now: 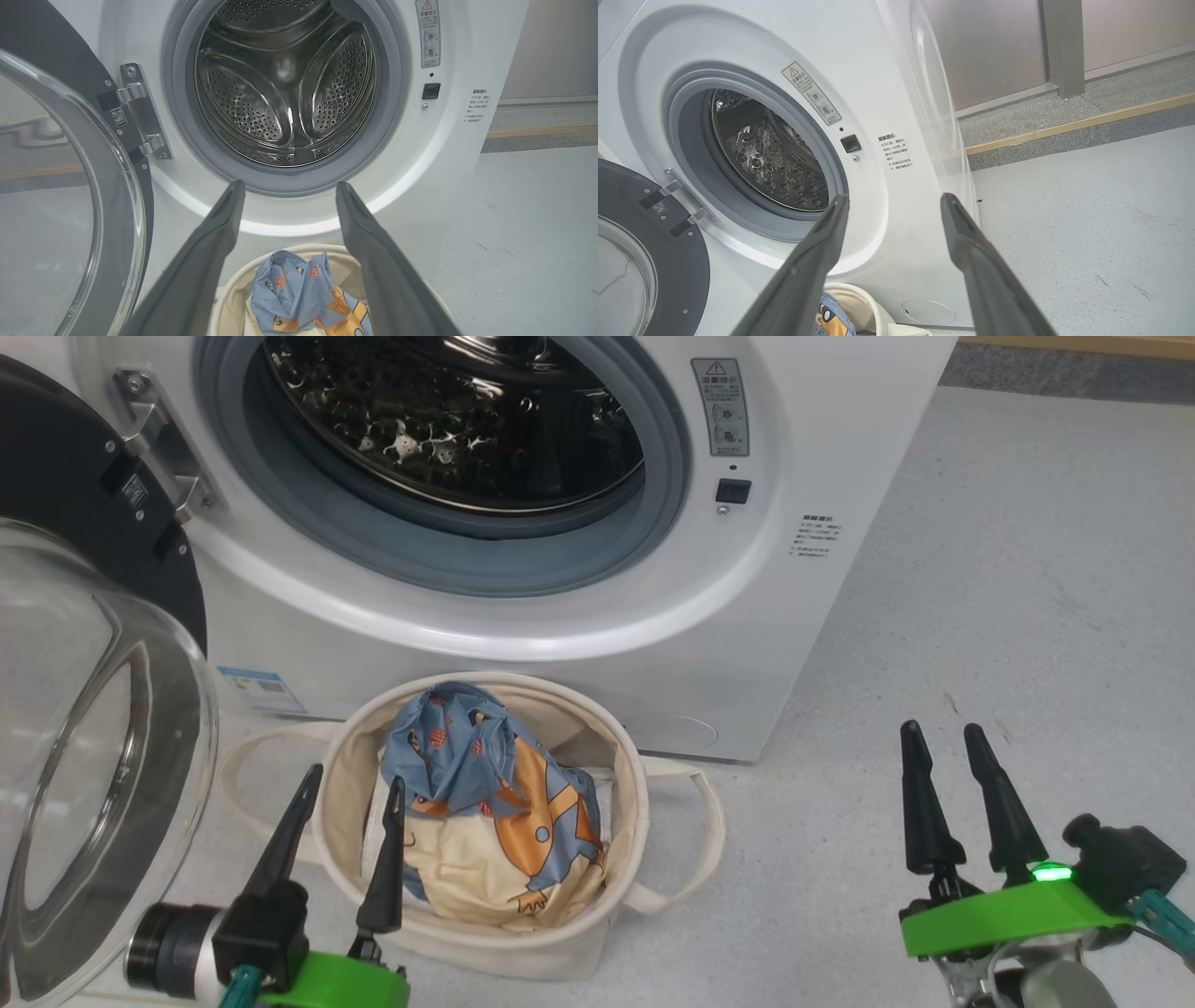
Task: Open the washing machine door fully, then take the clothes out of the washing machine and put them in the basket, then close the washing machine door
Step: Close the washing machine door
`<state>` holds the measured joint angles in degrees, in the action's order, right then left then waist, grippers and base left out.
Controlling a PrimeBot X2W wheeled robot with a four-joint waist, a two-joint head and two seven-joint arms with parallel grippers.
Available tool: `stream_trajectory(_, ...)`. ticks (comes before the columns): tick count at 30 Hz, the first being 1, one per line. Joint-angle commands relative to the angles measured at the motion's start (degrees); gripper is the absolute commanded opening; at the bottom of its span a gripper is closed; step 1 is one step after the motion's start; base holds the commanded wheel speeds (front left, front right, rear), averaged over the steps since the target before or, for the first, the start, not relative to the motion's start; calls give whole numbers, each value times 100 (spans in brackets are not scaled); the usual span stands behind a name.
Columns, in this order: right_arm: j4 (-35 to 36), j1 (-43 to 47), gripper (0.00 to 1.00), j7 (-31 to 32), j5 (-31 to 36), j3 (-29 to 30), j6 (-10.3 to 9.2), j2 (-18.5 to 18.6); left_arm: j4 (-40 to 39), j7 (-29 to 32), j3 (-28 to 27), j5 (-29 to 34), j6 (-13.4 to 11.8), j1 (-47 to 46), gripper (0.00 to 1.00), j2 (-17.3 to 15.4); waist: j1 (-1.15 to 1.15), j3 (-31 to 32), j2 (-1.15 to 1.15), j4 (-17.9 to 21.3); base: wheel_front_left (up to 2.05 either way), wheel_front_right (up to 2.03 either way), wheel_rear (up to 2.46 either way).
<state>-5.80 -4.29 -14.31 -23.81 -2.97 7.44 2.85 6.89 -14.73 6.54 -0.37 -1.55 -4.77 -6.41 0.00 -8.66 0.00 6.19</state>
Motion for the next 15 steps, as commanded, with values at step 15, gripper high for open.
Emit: stream_trajectory(15,202,-154,100,-69,218,-169,5,3,-126,-27,-270,-144,175,-166,100,-47,0,-87,0,-9,0,0,0)
